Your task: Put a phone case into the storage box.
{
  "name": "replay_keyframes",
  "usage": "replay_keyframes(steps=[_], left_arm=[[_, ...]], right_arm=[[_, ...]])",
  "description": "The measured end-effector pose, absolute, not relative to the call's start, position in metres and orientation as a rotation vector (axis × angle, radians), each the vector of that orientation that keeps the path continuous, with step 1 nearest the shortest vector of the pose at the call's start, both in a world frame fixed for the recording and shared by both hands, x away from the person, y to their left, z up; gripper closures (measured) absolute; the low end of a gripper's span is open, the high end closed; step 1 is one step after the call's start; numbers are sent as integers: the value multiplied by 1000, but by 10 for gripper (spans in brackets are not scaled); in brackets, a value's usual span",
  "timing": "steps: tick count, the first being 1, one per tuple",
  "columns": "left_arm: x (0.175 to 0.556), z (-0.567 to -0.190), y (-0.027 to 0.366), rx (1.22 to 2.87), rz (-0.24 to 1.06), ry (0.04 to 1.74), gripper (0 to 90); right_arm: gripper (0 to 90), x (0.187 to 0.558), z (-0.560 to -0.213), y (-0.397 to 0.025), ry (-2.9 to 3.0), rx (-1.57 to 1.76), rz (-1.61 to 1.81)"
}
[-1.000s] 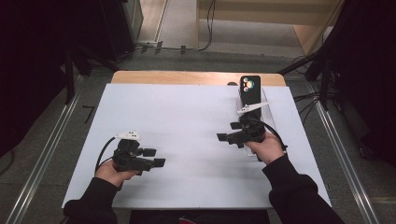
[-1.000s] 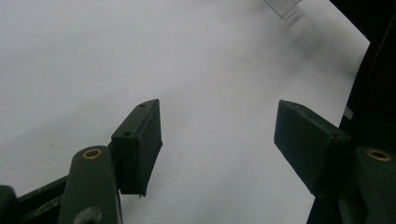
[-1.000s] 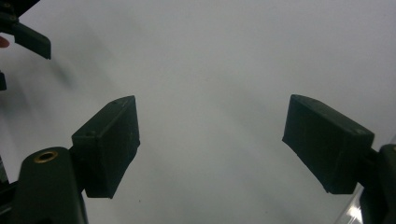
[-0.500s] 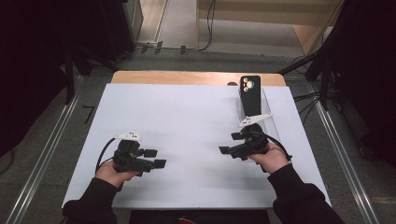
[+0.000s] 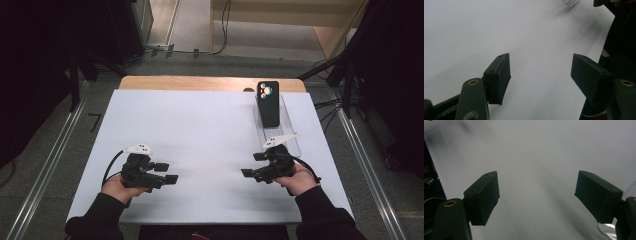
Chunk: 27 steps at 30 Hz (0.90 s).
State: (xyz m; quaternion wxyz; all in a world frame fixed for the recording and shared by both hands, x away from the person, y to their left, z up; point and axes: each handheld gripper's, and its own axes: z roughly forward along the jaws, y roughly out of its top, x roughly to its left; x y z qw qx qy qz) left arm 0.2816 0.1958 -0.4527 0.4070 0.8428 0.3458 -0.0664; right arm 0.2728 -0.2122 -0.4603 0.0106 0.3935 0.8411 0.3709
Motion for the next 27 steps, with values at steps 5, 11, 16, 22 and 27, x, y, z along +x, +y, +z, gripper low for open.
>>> replay_keyframes(steps=[5, 11, 16, 22, 27], left_arm=[[280, -453, 197, 2127, -165, 869, 323], [279, -453, 198, 2132, -166, 860, 324], [278, -454, 198, 2136, -165, 856, 324], [276, -455, 199, 2147, -135, 831, 323], [276, -456, 200, 2152, -131, 828, 324]], right_arm=[[177, 265, -463, -220, 2634, 1241, 1147], [177, 256, -466, -231, 2633, 1253, 1129], [177, 251, -467, -241, 2611, 1286, 1115], [177, 247, -473, -249, 2592, 1302, 1110], [177, 244, -475, -254, 2585, 1304, 1089]])
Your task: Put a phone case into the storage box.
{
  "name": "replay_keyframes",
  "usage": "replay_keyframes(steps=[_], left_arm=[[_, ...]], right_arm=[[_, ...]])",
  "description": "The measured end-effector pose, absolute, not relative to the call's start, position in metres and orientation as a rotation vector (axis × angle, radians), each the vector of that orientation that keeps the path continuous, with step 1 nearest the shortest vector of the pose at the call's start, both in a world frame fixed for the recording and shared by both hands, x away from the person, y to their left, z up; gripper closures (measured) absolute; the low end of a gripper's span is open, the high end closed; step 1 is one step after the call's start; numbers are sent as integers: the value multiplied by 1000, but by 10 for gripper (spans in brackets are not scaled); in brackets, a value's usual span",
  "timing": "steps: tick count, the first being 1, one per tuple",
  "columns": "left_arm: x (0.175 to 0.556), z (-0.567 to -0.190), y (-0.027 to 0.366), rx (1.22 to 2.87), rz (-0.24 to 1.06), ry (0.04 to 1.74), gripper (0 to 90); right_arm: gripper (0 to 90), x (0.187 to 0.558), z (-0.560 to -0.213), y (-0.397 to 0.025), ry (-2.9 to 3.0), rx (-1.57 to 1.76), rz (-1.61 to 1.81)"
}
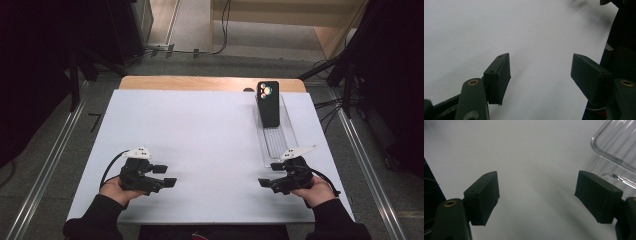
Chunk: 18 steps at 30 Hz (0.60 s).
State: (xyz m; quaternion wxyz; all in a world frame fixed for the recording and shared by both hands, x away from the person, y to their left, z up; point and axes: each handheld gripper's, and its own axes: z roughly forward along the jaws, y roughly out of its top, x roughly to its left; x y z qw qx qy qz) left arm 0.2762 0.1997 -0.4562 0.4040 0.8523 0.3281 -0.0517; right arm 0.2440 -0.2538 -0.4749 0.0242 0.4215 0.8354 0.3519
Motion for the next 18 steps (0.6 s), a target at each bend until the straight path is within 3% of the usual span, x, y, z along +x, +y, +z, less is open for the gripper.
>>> replay_keyframes(steps=[18], left_arm=[[278, -457, 199, 2163, -129, 831, 324]], right_arm=[[177, 246, -477, -259, 2577, 1319, 1121]])
